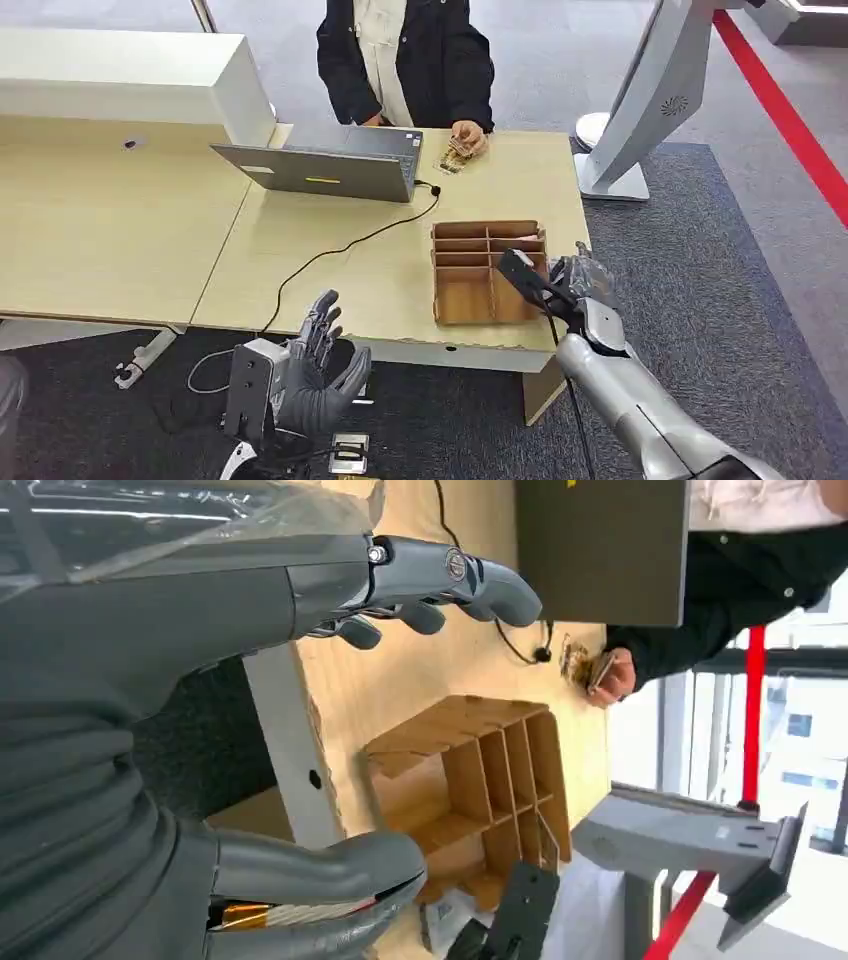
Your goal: Pass the card to the sensor for recognition and then transmit it.
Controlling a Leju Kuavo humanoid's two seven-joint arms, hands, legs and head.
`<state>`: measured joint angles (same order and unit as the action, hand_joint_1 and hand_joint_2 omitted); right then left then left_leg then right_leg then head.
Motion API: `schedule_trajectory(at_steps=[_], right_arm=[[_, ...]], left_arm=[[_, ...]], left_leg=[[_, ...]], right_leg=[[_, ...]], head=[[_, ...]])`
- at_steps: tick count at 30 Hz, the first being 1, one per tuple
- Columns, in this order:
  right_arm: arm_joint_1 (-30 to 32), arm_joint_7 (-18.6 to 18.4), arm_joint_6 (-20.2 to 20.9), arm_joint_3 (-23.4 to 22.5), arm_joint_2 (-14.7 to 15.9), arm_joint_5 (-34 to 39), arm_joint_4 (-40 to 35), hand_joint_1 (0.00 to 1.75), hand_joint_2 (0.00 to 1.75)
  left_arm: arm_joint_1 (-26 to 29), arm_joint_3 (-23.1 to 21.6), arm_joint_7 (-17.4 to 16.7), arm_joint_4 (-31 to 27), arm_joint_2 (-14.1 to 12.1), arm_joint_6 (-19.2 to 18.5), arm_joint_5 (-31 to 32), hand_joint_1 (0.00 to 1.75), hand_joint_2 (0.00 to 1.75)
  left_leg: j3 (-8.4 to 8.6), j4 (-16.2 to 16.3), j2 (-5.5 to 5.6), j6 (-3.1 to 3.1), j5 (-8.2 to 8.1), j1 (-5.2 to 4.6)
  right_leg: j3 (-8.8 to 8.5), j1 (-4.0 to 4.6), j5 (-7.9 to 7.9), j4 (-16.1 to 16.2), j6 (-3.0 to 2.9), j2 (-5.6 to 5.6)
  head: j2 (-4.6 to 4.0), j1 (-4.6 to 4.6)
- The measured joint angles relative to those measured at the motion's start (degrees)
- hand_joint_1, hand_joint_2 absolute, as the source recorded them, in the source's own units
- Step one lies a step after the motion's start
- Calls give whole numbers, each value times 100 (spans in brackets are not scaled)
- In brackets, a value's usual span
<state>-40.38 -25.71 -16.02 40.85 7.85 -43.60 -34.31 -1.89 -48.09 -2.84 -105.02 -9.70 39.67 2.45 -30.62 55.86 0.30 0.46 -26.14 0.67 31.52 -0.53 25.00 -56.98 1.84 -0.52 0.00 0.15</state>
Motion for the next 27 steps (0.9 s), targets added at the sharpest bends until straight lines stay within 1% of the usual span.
schedule_trajectory(at_steps=[6,17,23,27], right_arm=[[-122,-135,87,24,-111,35,179,175,175],[-232,-102,33,42,-186,168,472,175,175],[-257,-2,-114,46,-232,214,544,175,175],[-311,70,-395,48,-247,225,544,175,175]], left_arm=[[80,0,-63,-101,-59,28,92,0,175],[162,4,-118,-170,-111,28,138,0,175],[173,4,-129,-201,-131,28,179,0,175],[186,4,-172,-205,-149,28,229,0,175]], left_leg=[[3,0,-1,0,0,0],[14,0,-2,0,1,0],[19,0,-1,0,1,0],[16,0,0,0,2,0]], right_leg=[[0,0,0,0,0,0],[-13,0,0,0,0,0],[-18,0,0,0,0,0],[-17,0,-1,0,0,0]], head=[[-2,0],[-2,0],[-2,0],[-2,0]])
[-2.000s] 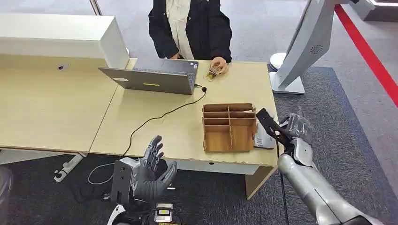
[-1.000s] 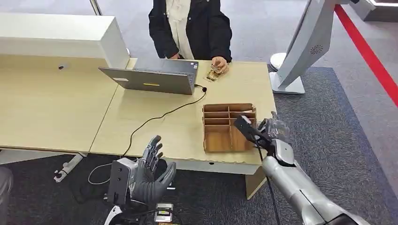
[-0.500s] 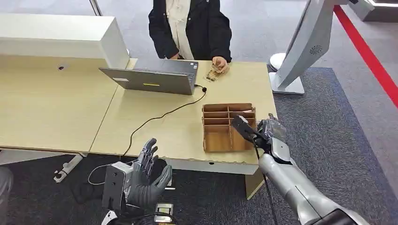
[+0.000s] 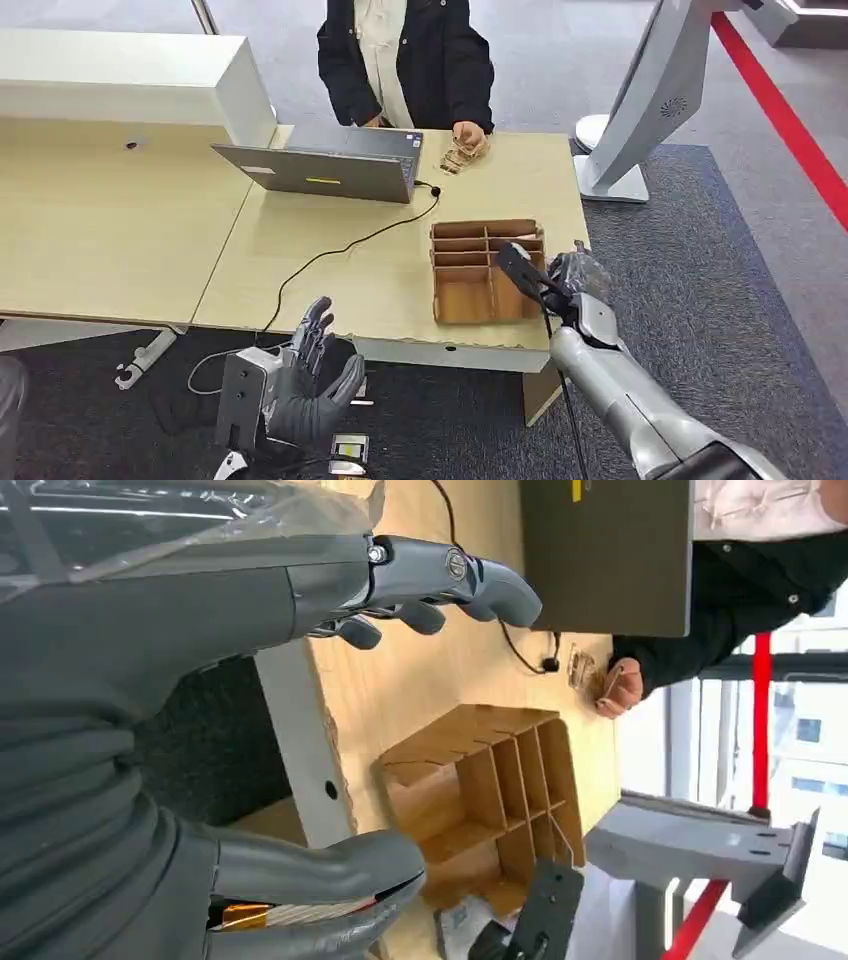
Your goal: Pass the card to the sensor for recognition and then transmit it.
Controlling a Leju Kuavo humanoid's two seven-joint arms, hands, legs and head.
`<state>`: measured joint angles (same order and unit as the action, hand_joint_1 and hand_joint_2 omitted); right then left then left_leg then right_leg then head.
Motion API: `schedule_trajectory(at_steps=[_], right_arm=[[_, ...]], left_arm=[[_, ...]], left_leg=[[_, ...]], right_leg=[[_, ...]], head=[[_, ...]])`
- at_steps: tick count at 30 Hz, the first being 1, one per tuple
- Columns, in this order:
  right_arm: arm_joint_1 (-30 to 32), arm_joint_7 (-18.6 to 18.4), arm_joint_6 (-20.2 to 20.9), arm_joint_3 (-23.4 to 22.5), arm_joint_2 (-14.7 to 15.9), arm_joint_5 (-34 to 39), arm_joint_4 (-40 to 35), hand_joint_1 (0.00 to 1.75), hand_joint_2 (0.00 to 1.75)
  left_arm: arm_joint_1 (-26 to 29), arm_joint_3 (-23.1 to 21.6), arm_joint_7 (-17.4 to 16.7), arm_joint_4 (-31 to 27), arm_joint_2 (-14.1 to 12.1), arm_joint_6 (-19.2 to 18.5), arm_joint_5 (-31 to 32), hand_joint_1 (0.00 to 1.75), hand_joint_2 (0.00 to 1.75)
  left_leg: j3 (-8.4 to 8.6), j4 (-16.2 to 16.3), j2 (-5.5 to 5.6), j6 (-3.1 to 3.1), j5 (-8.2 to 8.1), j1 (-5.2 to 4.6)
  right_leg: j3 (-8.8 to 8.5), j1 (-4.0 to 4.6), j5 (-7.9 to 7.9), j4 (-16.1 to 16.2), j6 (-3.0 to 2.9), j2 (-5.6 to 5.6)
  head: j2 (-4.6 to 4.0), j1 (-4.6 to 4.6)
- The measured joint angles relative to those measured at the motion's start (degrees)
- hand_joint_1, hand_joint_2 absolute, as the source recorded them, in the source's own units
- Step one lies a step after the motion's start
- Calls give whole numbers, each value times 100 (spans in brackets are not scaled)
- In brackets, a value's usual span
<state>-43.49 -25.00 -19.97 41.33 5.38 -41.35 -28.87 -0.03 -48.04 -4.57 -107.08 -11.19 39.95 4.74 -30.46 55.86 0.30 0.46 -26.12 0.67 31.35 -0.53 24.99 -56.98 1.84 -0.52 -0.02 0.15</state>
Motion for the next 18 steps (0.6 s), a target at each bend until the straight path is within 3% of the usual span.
schedule_trajectory(at_steps=[6,18], right_arm=[[-382,20,-285,-2,15,-37,-120,175,175],[-908,-79,-241,-4,210,-297,-791,175,175]], left_arm=[[-3,0,-22,-4,-22,0,13,0,175],[-102,-9,19,-2,-46,0,-70,0,175]], left_leg=[[0,0,-2,0,0,0],[0,0,-3,0,0,0]], right_leg=[[4,0,-1,0,0,1],[5,0,-1,0,0,1]], head=[[2,0],[0,0]])
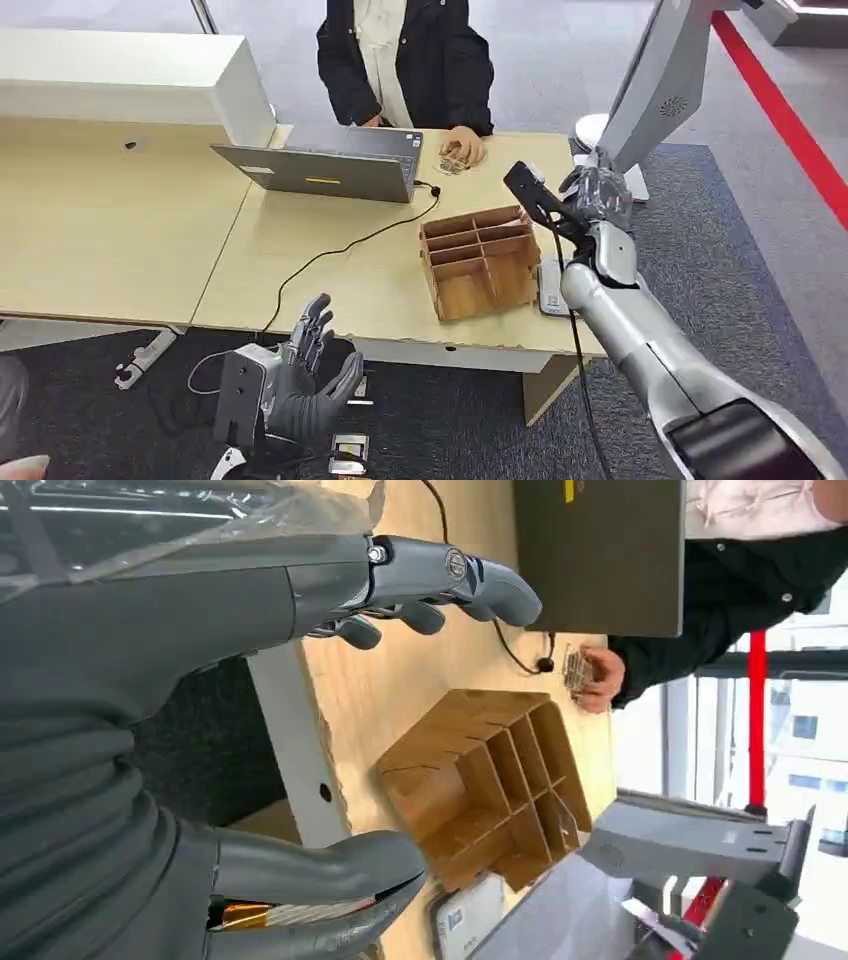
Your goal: Pass the card to the sensor for recognition and then transmit it.
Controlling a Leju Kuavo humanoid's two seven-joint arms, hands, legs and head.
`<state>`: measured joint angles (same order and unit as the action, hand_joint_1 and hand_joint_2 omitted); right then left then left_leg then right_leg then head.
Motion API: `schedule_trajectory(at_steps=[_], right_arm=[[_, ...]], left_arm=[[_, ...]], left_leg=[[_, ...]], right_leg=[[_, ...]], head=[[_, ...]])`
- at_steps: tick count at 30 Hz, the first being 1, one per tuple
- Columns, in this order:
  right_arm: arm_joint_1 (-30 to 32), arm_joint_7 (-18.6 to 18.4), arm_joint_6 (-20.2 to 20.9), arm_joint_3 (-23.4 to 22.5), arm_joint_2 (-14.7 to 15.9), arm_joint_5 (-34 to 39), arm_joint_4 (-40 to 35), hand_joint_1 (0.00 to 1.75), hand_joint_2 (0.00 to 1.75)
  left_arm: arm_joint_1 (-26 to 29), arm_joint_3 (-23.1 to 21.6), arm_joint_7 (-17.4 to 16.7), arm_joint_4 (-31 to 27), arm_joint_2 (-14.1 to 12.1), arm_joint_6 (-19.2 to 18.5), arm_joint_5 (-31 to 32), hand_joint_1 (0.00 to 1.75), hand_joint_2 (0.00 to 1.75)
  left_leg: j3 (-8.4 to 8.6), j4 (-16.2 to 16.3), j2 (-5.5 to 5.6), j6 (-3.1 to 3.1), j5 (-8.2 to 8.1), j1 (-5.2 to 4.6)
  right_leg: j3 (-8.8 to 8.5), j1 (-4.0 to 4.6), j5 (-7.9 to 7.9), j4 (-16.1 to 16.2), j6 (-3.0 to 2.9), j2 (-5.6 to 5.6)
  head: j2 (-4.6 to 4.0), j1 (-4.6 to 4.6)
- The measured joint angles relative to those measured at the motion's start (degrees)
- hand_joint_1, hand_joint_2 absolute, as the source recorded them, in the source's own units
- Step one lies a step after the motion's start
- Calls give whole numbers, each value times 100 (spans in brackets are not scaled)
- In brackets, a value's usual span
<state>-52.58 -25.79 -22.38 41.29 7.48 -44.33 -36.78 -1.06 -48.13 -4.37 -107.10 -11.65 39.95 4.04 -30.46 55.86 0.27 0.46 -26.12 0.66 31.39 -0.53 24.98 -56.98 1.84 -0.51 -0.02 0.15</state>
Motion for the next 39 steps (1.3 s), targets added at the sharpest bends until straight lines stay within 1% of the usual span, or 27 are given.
schedule_trajectory(at_steps=[9,12,15,18,22,24,32,39], right_arm=[[-13,-4,245,18,59,-221,-392,175,175],[-71,70,479,61,13,-382,-440,175,175],[-214,210,704,151,-153,-418,-424,175,175],[-409,352,914,227,-376,-262,-321,175,175],[-691,356,1150,352,-687,-245,-35,175,175],[-792,293,1222,406,-822,-212,104,175,175],[-961,280,1228,474,-1058,-186,448,175,175],[-1139,-11,1340,549,-1178,-190,765,175,175]], left_arm=[[-136,-44,103,20,2,-116,-107,0,175],[-189,-66,175,68,9,-225,-155,0,175],[-225,-83,251,96,26,-365,-181,0,175],[-250,-83,317,138,72,-523,-199,0,175],[-306,-83,335,188,131,-654,-208,0,175],[-309,-83,335,210,153,-690,-214,0,175],[-314,-83,337,219,188,-734,-216,0,175],[-337,-83,337,269,203,-977,-251,0,175]], left_leg=[[-1,0,0,0,0,0],[-4,0,2,0,0,1],[-5,0,0,0,0,2],[-7,0,-1,1,0,3],[-8,0,-2,2,1,3],[-8,0,-1,2,1,3],[-8,0,-1,1,1,1],[-6,0,-1,2,1,2]], right_leg=[[0,0,0,0,0,1],[2,0,0,0,0,0],[4,1,0,-2,0,4],[5,1,0,-2,-1,3],[7,2,0,-2,-1,3],[7,3,0,-2,-1,2],[7,1,0,-2,0,3],[8,1,0,-2,0,3]], head=[[0,-2],[0,0],[2,0],[0,-2],[2,0],[0,-2],[0,-2],[2,0]])
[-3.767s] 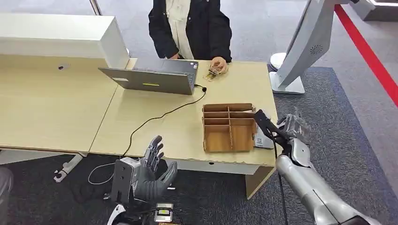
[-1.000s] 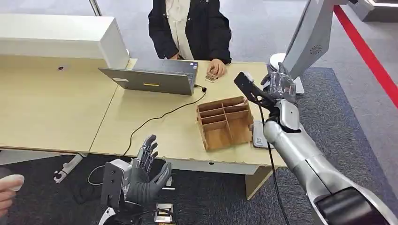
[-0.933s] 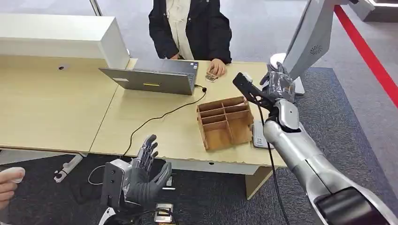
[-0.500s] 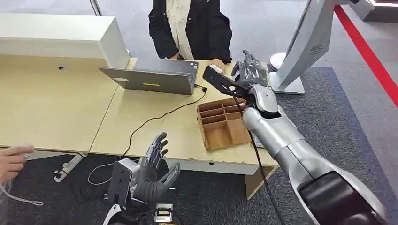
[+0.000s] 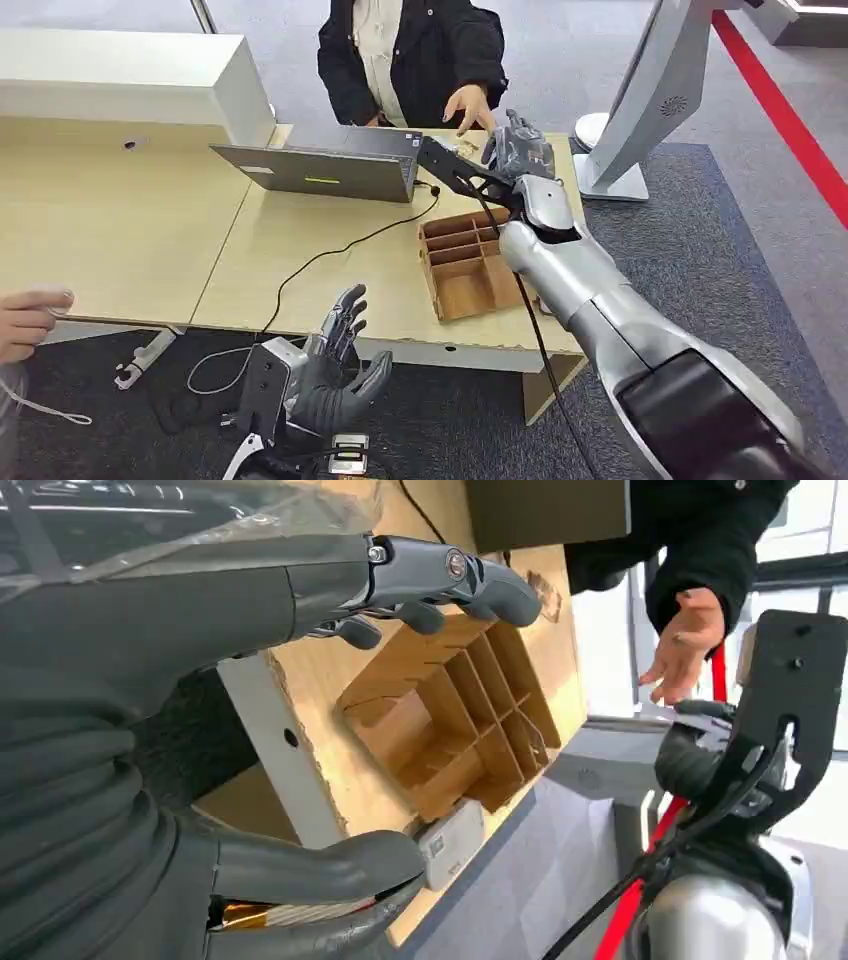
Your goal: Pass the card to the sensor for recognition and then transmit it.
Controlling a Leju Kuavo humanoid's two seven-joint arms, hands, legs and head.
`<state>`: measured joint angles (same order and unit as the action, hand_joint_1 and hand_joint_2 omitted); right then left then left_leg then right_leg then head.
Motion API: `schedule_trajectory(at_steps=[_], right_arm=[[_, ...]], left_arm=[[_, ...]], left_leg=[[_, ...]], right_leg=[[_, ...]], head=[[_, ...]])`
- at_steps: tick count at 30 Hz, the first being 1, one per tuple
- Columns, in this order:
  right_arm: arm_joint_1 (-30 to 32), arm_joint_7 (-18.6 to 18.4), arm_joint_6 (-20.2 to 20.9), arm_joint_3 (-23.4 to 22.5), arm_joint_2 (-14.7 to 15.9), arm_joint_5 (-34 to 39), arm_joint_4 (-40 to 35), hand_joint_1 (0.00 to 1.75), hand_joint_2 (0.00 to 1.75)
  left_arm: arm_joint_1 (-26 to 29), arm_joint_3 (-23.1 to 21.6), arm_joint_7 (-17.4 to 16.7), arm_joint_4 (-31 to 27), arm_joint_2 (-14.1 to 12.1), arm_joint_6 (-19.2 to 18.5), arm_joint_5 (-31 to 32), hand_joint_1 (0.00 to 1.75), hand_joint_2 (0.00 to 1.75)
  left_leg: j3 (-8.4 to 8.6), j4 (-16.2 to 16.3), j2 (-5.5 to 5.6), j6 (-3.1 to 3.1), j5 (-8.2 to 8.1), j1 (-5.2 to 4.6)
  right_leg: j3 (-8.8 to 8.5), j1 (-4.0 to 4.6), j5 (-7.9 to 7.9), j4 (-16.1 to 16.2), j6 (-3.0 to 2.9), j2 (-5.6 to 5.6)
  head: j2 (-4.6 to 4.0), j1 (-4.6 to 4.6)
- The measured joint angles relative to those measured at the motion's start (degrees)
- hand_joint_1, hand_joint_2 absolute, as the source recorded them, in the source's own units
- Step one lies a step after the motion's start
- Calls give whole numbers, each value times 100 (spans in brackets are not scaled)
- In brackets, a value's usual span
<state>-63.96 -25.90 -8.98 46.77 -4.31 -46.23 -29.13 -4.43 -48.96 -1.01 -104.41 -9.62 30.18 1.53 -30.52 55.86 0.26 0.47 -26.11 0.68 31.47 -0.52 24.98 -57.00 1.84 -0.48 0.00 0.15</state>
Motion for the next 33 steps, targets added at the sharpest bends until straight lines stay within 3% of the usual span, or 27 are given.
schedule_trajectory(at_steps=[14,15,17,23,29,31,33], right_arm=[[-299,-391,41,74,77,-13,363,175,175],[-299,-391,39,74,87,-13,376,162,175],[-300,-391,31,79,101,-11,406,3,175],[-293,-360,-90,85,129,51,474,0,175],[-250,-66,-374,85,133,264,500,0,175],[-227,220,-574,85,138,419,498,0,175],[-176,795,-873,81,142,691,483,0,175]], left_arm=[[-57,0,125,157,48,-225,-118,0,175],[-57,0,133,173,48,-229,-122,0,175],[-58,0,149,195,48,-232,-136,0,175],[-75,0,190,249,50,-232,-203,0,175],[-80,0,201,288,63,-194,-221,0,175],[-79,0,205,301,61,-159,-221,0,175],[-77,0,256,313,63,-151,-221,0,175]], left_leg=[[0,0,0,0,0,-1],[0,0,0,0,0,-1],[0,1,0,0,0,-1],[0,0,0,0,-1,0],[0,1,0,0,0,-1],[0,1,0,0,0,-1],[0,1,0,0,0,0]], right_leg=[[1,0,0,0,0,0],[1,0,0,0,0,0],[1,0,0,0,0,0],[2,0,0,0,0,0],[2,0,0,0,0,0],[1,0,0,0,0,0],[1,0,0,0,0,0]], head=[[-2,-2],[-2,0],[-2,0],[-2,0],[-2,-2],[-2,0],[-2,-2]])
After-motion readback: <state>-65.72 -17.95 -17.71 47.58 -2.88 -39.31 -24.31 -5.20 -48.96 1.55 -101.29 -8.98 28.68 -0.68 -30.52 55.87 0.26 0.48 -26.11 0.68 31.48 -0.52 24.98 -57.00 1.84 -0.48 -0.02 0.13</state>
